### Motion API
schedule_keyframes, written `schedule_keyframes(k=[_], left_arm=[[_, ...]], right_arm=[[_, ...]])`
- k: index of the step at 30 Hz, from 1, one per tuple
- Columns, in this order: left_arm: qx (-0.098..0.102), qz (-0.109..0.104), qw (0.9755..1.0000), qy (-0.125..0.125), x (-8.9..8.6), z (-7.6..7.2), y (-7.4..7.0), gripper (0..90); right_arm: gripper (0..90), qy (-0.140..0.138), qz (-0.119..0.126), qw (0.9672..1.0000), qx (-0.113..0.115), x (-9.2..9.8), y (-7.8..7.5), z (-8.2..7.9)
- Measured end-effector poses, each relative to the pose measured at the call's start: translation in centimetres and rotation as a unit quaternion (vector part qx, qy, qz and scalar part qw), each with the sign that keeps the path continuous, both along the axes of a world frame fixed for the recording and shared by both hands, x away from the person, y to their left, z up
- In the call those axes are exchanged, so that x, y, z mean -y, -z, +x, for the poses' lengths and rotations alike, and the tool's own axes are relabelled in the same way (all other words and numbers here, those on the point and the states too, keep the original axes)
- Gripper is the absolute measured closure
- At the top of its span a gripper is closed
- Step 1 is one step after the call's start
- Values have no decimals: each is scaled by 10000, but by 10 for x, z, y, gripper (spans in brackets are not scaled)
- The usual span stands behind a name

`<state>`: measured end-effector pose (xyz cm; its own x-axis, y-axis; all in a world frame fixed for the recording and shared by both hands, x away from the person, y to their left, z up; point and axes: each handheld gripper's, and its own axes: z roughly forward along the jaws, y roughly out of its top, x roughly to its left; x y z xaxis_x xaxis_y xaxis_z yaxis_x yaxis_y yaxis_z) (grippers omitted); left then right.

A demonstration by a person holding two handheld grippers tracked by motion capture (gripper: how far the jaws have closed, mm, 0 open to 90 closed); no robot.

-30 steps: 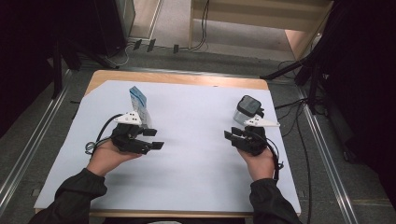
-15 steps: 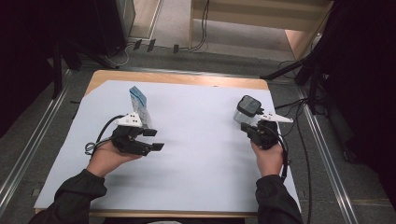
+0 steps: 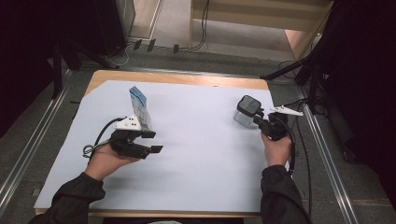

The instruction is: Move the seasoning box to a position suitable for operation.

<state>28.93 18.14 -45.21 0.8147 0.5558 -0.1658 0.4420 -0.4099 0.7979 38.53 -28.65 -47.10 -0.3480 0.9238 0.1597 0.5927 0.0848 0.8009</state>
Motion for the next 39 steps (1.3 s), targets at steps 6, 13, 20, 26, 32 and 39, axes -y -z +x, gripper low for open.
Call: schedule_keyframes(k=[6,13,20,26,32,39], left_arm=[[26,17,10000,-13,-1,-4,0,379],[34,34,10000,-46,-4,-7,1,379],[34,71,9999,-70,-6,-11,2,378],[13,133,9999,-81,-5,-14,4,377],[16,139,9999,-82,-5,-17,5,376],[10,126,9999,-33,-5,-18,5,371]], right_arm=[[900,160,-16,9999,-58,7,3,8],[900,262,-113,9996,-82,7,4,12],[900,553,-68,9984,-92,21,8,20],[900,601,-84,9981,-91,22,9,28],[900,699,-142,9974,-74,25,11,38],[900,733,-182,9971,-56,22,7,29]])
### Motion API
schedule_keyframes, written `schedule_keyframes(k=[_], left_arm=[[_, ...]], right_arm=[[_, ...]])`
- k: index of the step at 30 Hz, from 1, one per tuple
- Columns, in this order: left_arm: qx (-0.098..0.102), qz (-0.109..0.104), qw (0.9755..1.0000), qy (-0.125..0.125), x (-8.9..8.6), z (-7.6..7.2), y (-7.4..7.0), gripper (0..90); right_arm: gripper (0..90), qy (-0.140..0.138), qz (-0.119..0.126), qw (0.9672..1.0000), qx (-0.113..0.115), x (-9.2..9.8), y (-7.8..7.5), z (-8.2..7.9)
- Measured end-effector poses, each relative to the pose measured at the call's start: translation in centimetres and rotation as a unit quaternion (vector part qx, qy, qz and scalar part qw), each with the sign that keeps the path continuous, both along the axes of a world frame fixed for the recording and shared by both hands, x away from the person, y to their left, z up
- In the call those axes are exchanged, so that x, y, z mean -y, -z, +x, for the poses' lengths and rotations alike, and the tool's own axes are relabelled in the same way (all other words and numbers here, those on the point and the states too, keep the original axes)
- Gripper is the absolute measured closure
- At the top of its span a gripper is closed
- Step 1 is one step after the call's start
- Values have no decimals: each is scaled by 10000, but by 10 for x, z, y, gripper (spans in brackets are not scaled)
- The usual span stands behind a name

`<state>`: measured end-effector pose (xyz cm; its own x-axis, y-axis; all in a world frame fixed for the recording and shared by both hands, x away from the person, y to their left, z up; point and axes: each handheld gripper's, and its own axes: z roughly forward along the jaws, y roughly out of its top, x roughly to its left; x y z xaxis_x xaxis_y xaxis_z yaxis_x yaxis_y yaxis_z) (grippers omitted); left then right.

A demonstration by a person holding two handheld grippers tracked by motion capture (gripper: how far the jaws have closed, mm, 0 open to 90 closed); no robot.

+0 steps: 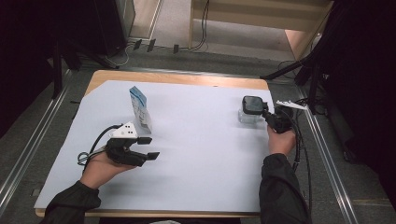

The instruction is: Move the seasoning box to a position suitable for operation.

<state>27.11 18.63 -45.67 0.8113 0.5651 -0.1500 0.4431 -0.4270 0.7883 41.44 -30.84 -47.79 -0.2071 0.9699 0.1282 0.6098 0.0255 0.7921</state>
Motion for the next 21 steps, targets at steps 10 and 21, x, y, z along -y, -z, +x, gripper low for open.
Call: schedule_keyframes(k=[10,21], left_arm=[[-24,-100,9999,126,6,6,-1,366],[-1,-130,9995,301,14,12,0,352]], right_arm=[[614,-86,430,9990,52,-12,-5,-31],[116,83,285,9995,112,-34,0,-29]])
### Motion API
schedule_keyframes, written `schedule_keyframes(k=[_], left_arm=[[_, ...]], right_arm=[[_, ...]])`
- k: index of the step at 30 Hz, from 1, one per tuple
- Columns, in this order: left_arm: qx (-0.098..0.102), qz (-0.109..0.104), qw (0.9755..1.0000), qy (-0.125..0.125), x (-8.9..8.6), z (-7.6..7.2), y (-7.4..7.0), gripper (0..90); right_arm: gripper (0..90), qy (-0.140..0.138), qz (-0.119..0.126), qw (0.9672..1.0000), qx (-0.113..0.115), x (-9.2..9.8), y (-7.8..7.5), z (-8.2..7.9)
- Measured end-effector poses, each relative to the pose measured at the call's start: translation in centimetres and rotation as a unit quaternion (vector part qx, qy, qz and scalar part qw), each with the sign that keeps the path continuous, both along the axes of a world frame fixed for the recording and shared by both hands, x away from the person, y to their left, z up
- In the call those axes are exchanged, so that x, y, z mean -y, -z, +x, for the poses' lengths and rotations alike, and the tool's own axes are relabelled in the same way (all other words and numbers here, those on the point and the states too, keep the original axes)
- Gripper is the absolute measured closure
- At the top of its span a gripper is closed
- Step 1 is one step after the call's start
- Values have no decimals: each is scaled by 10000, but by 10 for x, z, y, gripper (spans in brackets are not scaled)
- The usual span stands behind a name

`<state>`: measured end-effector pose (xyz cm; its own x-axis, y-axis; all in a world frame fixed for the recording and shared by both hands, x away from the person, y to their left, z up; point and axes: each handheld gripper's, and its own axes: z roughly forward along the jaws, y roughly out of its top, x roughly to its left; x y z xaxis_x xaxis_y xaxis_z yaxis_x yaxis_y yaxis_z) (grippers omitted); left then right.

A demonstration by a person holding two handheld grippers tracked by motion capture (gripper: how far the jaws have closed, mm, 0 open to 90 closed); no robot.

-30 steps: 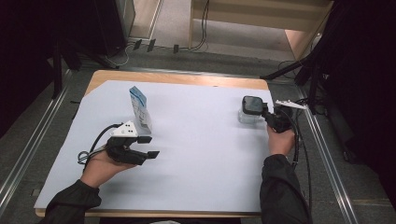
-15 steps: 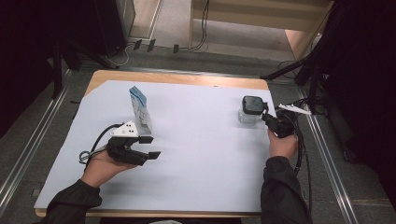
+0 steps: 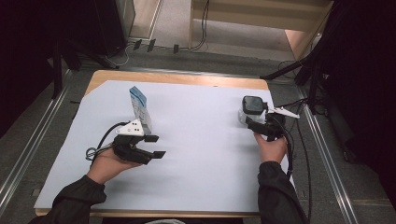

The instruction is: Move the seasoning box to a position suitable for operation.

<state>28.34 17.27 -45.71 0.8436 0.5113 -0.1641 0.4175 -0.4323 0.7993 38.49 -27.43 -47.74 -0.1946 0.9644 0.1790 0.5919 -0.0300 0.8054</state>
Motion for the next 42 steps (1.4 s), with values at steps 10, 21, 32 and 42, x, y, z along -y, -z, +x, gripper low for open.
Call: schedule_keyframes(k=[10,21,32,42], left_arm=[[-13,-19,9999,-124,-6,7,2,349],[1,1,9996,-266,-12,-3,3,348],[-34,12,9990,-454,-23,-11,4,344],[-56,-13,9983,-575,-28,-14,5,342]], right_arm=[[4,221,59,9997,-25,-15,14,22],[27,391,-216,9990,-88,-20,26,43],[84,453,-402,9982,39,-27,34,61],[114,439,-625,9970,94,-29,38,65]])
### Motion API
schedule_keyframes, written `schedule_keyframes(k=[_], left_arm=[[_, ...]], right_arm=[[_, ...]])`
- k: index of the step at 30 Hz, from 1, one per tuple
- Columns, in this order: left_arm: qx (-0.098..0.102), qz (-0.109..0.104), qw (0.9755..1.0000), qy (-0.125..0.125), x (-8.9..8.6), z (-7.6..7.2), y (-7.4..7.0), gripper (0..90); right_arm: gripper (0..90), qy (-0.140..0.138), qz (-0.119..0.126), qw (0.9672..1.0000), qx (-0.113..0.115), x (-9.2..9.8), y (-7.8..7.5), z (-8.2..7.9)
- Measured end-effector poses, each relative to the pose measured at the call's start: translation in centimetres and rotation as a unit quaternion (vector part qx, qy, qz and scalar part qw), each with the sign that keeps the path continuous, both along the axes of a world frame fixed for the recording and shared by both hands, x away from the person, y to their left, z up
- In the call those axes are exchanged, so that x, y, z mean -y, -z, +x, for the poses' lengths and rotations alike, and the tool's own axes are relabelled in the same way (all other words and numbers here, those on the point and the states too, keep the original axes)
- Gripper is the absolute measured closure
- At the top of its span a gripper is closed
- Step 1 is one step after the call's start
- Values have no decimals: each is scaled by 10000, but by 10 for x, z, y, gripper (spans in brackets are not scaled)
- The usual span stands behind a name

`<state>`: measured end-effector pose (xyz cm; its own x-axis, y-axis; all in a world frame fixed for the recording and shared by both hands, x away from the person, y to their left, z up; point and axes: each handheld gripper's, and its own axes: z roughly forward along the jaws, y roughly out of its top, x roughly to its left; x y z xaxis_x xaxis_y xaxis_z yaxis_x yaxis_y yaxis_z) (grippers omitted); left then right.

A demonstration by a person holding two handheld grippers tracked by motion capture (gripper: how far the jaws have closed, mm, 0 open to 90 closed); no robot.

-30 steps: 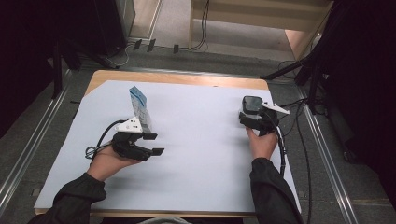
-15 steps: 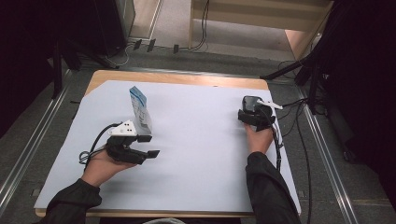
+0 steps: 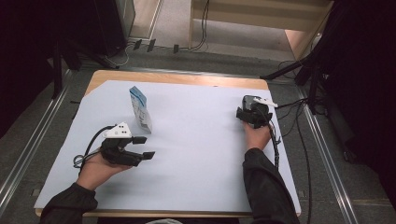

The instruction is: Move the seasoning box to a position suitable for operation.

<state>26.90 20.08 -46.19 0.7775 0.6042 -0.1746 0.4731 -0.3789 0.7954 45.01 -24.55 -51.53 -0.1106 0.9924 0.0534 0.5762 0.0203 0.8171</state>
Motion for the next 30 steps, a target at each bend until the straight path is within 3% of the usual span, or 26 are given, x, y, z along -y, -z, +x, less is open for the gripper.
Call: schedule_keyframes(k=[5,8,13,19,30], left_arm=[[-33,-19,10000,34,2,2,1,339],[-75,-42,10000,43,4,4,1,331],[-63,-61,9999,69,5,6,0,324],[-110,-71,9998,148,8,10,0,322],[-184,-45,9994,305,22,23,-2,315]], right_arm=[[154,27,-15,10000,89,4,-4,-3],[155,11,105,9999,60,7,-5,-5],[156,-33,95,9999,18,6,-6,-7],[156,-83,127,9997,179,5,-16,-15],[156,-638,207,9975,217,-21,-32,-46]])
